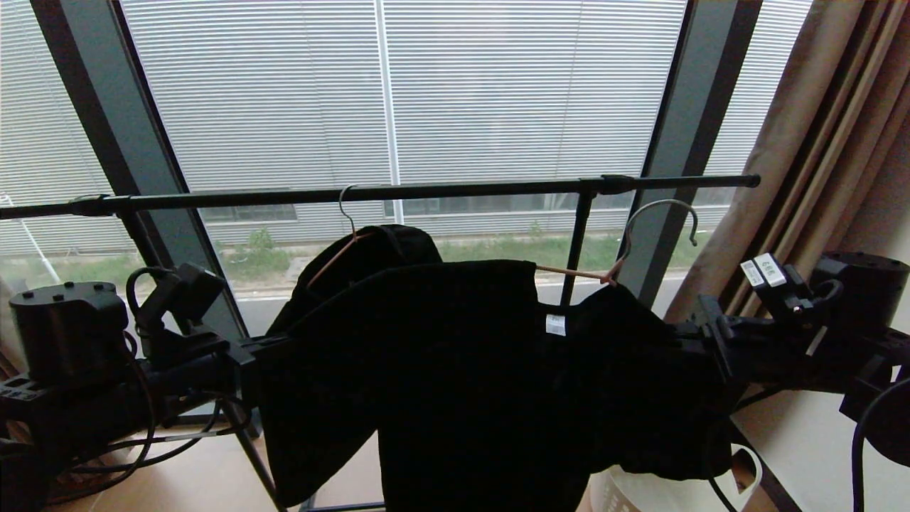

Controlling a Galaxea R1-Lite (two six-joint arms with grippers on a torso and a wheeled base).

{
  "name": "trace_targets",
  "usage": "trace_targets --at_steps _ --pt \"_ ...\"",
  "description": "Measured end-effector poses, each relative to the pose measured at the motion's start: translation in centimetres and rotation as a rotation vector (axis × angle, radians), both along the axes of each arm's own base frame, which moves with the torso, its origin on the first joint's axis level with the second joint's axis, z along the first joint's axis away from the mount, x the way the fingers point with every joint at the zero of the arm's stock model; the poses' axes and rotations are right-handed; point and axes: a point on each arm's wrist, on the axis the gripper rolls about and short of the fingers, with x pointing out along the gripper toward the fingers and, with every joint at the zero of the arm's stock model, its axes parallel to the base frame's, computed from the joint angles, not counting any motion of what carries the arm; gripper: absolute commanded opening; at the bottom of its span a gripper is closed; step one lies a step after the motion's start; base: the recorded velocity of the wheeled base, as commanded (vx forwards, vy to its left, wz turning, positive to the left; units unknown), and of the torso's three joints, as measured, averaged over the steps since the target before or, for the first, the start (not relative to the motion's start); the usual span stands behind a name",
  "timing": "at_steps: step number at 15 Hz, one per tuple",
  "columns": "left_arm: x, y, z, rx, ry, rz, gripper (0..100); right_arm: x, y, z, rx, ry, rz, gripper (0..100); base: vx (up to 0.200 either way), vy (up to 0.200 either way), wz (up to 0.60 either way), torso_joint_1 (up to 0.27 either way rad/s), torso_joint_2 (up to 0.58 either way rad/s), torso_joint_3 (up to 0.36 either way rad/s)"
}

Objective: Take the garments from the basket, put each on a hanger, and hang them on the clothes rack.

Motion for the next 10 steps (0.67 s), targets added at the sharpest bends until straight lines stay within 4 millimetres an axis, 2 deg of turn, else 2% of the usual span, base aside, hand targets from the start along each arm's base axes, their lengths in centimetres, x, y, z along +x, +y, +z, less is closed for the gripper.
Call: trace_targets --at_steps 8,9,10 --pt "0.00 0.15 -0.03 0.001 0.000 0.003 0 0.10 -0.60 0.39 0.011 -0.008 0.007 0 0.000 0.000 0.00 0.000 0.00 0.000" --pt "-0.02 0.15 -0.05 0.002 0.000 0.003 100 0.10 -0.64 0.45 0.012 -0.008 0.007 0 0.000 0.000 0.00 0.000 0.00 0.000" --pt "-0.05 0.16 -0.09 0.003 0.001 0.002 100 0.09 -0.64 0.46 0.012 -0.008 0.007 0 0.000 0.000 0.00 0.000 0.00 0.000"
